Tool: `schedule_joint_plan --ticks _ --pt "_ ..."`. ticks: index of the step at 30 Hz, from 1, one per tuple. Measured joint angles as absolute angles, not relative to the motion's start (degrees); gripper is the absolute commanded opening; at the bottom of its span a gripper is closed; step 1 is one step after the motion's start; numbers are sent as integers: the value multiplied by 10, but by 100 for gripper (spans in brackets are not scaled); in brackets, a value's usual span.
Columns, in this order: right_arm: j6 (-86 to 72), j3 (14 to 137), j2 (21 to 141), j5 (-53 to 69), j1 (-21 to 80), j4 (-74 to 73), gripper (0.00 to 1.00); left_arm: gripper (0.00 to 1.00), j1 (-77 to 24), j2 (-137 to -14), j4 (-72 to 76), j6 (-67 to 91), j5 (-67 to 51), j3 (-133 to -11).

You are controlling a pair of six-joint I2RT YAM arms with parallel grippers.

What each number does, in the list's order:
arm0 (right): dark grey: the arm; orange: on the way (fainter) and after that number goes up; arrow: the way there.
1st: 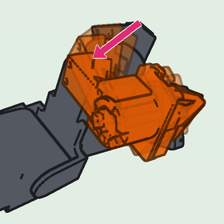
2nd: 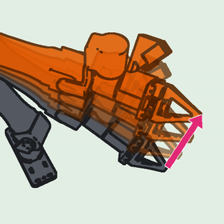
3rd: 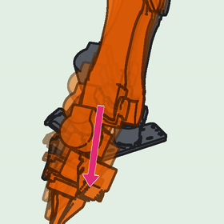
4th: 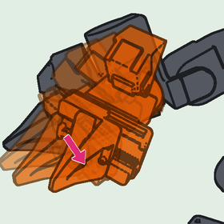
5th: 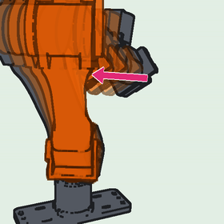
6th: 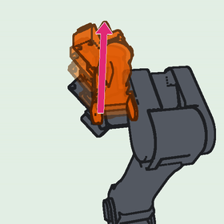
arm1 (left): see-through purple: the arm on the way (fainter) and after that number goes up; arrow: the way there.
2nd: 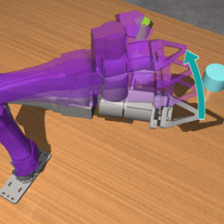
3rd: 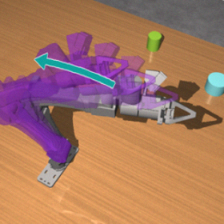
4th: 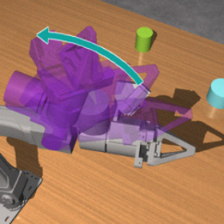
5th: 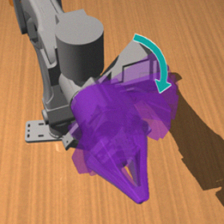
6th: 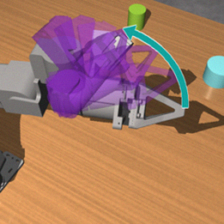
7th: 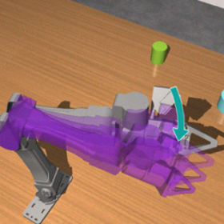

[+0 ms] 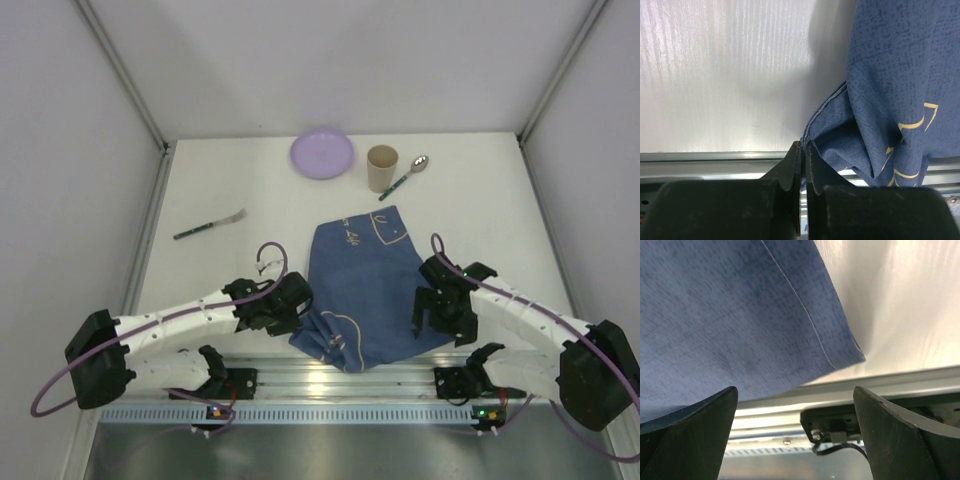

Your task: Set the dinner table for one person

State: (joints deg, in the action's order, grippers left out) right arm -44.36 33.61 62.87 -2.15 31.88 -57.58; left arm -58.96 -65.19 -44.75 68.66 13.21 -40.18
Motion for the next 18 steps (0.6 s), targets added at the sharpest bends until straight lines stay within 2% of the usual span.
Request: schedule_joint_plan --ticks 7,10,13,14,18 --pt "-453 319 663 -19 319 -497 88 0 -590 -664 -451 676 131 -405" --pt "-450 327 692 -25 319 -491 64 0 -590 -670 -451 672 131 -405" --pt "-442 336 713 -27 319 -490 11 0 -590 -669 -455 671 132 -407" --pt "-440 339 718 -28 319 -490 0 0 -590 -668 -458 672 132 -408" --pt "-434 351 730 -27 319 -489 0 0 -588 -648 -471 671 136 -410"
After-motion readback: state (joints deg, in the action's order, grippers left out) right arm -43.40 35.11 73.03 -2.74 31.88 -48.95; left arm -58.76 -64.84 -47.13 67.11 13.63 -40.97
